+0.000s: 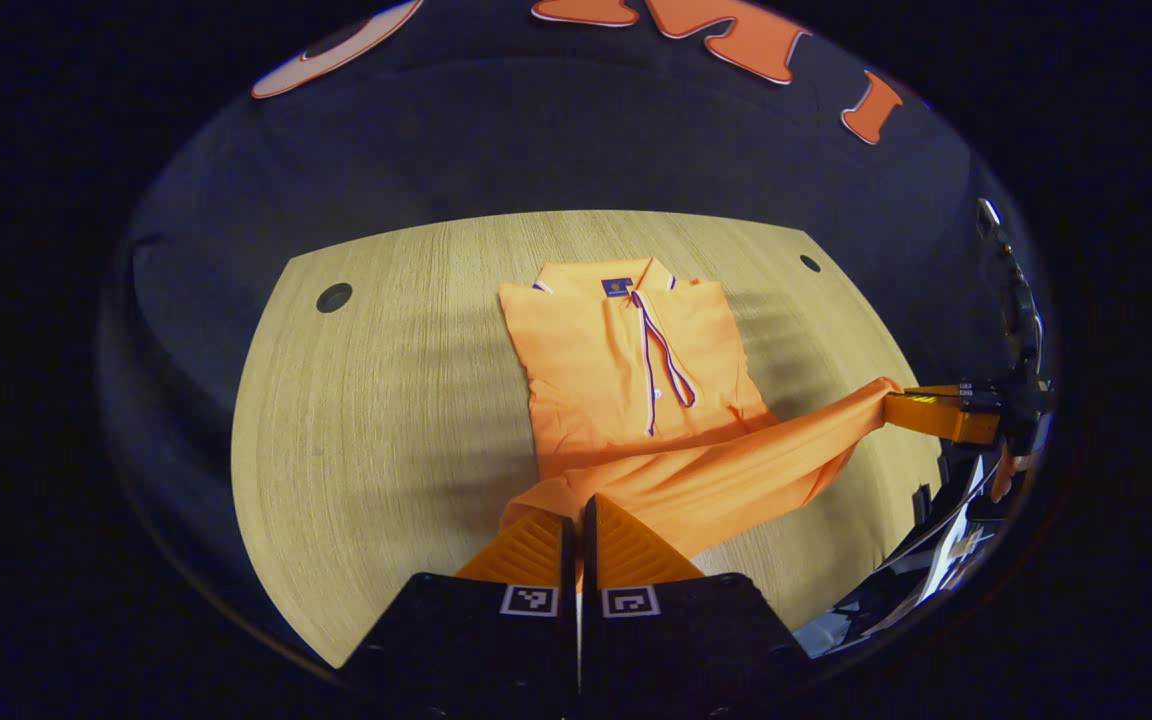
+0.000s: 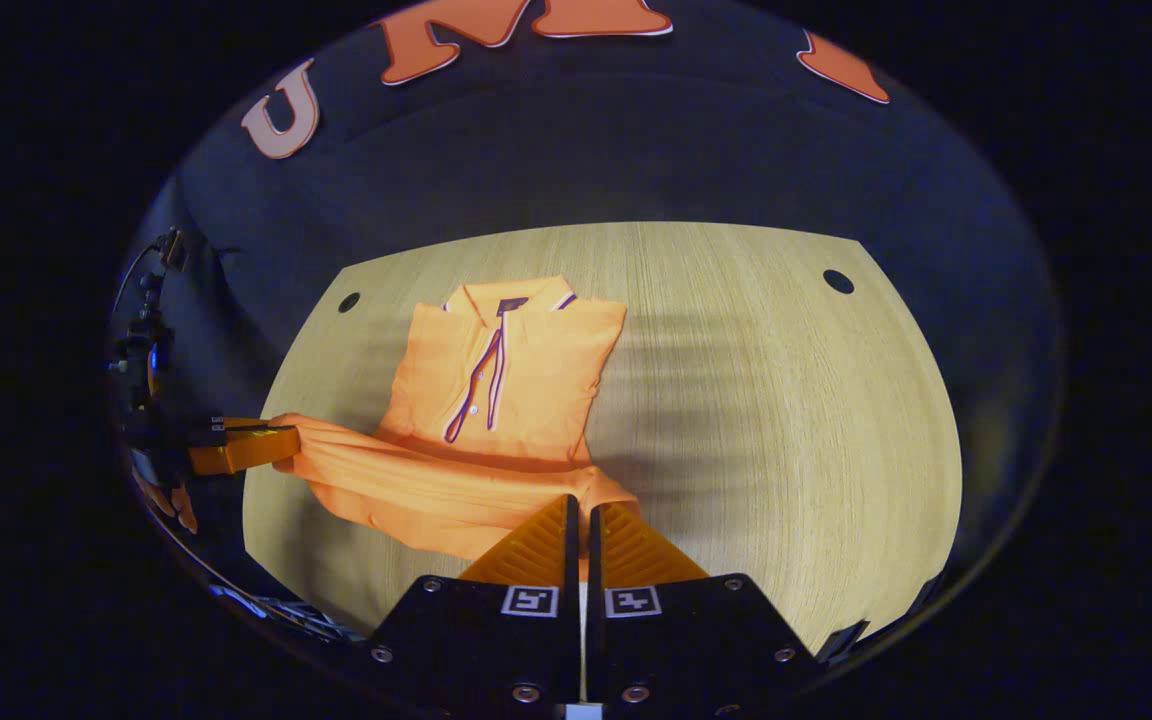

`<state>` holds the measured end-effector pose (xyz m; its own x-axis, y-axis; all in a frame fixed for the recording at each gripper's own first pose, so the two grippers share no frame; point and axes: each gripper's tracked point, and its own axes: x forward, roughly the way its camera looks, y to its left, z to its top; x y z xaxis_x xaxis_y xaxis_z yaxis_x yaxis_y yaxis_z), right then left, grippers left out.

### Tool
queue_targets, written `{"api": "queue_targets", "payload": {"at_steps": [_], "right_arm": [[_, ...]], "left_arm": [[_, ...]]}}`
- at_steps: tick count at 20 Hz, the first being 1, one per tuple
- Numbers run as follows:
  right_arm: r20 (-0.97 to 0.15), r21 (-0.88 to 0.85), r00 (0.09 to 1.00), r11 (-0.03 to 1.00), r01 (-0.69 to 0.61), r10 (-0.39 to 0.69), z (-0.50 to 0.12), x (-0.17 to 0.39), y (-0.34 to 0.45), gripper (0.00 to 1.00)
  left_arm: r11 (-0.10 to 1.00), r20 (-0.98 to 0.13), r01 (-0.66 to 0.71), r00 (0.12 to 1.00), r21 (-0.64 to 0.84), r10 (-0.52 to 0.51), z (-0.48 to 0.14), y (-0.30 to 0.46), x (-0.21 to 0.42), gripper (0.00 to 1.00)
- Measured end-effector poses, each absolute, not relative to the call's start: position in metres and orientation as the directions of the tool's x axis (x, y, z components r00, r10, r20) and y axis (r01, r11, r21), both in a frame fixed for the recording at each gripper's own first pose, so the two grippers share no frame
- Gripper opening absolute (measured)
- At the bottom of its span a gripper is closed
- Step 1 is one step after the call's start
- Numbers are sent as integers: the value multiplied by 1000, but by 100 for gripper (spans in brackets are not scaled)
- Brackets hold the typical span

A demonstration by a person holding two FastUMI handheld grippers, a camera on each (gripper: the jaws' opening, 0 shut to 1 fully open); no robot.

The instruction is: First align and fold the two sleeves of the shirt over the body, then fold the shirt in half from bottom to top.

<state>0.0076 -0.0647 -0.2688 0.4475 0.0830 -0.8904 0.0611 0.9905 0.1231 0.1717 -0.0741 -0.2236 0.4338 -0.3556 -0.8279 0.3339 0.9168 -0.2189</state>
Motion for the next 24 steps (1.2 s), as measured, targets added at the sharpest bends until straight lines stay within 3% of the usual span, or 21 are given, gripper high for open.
{"api": "queue_targets", "payload": {"at_steps": [15, 24], "right_arm": [[-914, 134, 402, 977, 165, 58, -308, 154, -83, 3], [-912, 127, 411, 962, 242, 17, -336, 217, -92, 3]], "left_arm": [[914, -829, 277, 401, -295, -389, -252, -86, 353, 1], [914, -823, 203, 398, -351, -405, -266, -89, 404, 2]]}}
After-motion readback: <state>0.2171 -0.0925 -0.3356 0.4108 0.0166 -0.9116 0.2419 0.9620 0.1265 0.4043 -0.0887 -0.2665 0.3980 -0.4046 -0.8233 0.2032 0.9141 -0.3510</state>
